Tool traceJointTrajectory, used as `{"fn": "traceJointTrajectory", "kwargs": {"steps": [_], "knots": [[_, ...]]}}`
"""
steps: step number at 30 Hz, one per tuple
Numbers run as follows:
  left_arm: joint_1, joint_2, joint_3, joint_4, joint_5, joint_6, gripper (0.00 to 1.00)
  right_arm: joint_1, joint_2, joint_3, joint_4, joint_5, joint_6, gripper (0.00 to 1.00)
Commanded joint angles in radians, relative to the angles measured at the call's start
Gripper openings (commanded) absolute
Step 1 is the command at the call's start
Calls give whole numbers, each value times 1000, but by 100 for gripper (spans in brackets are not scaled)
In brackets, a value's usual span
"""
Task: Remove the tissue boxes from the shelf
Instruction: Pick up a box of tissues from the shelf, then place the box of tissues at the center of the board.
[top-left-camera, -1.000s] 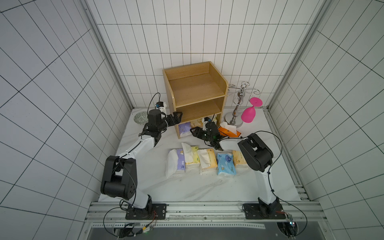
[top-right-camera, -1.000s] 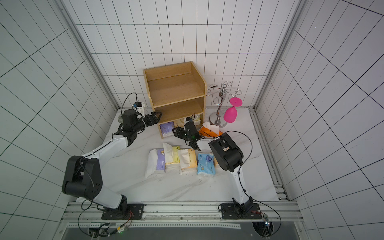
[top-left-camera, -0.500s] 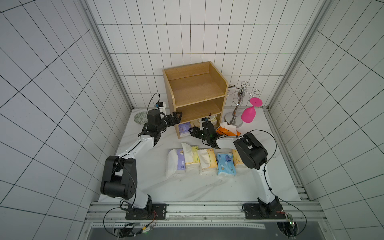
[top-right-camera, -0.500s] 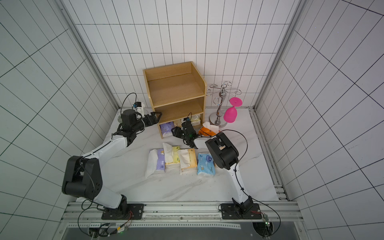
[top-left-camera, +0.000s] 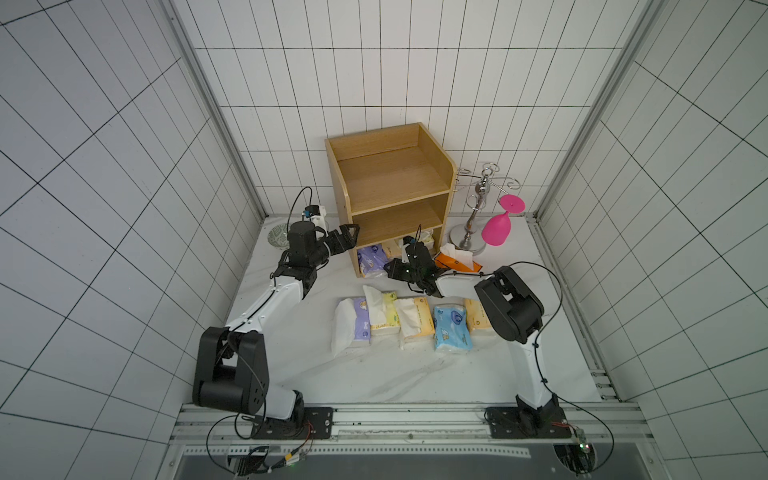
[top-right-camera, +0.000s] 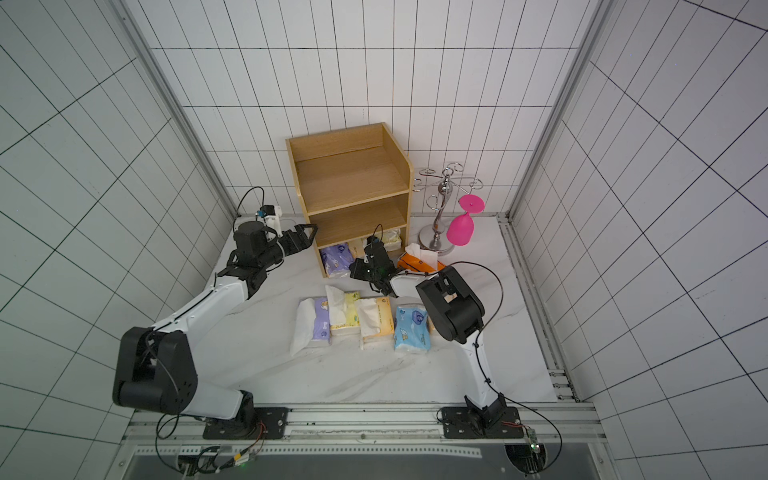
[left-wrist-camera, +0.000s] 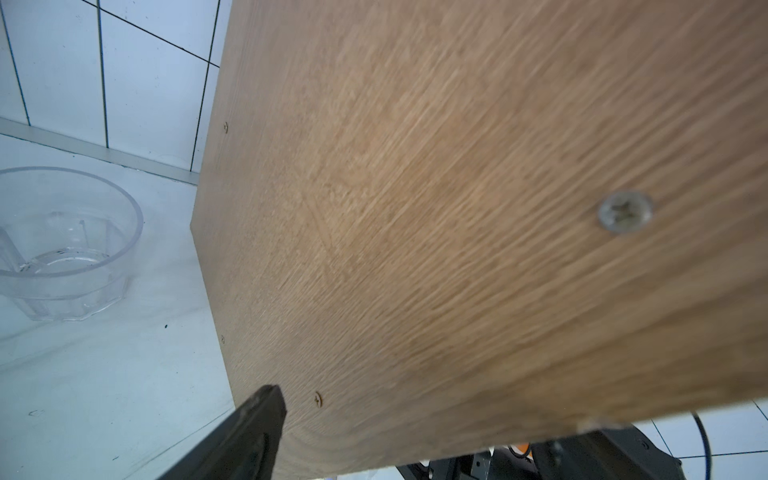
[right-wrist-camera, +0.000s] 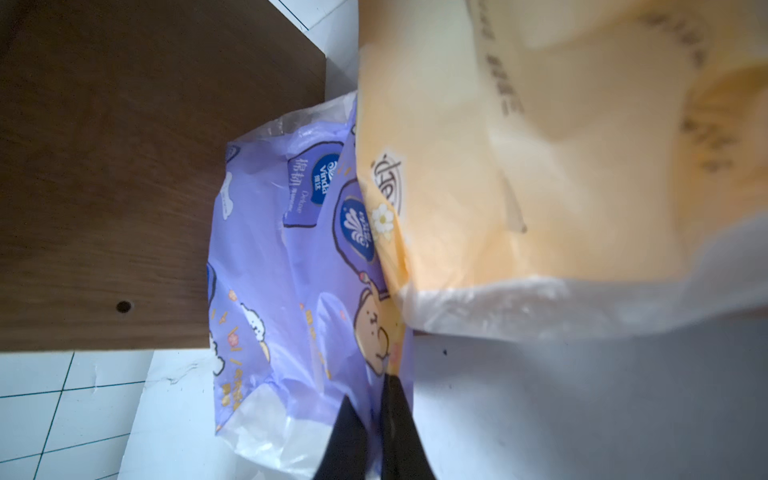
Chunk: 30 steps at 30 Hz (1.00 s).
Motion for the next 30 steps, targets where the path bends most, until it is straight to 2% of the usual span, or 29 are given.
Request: {"fn": "traceJointTrajectory", "kwargs": {"steps": [1,9,19,30], "knots": [[6,-43,0,-38,-34,-4,95,9,-124,-20,-58,-41,-102,0],[-4,-101,-2,-70,-31,-7,92,4,-277,-86,-237,-9,-179,0],[-63,-189,-30,-147,-149,7,94,8,-499,-243,-355,12,-193,0],[-126,-346,-104,-234,-290,-4,97,49,-910,-508,-470,42,-112,0]]}}
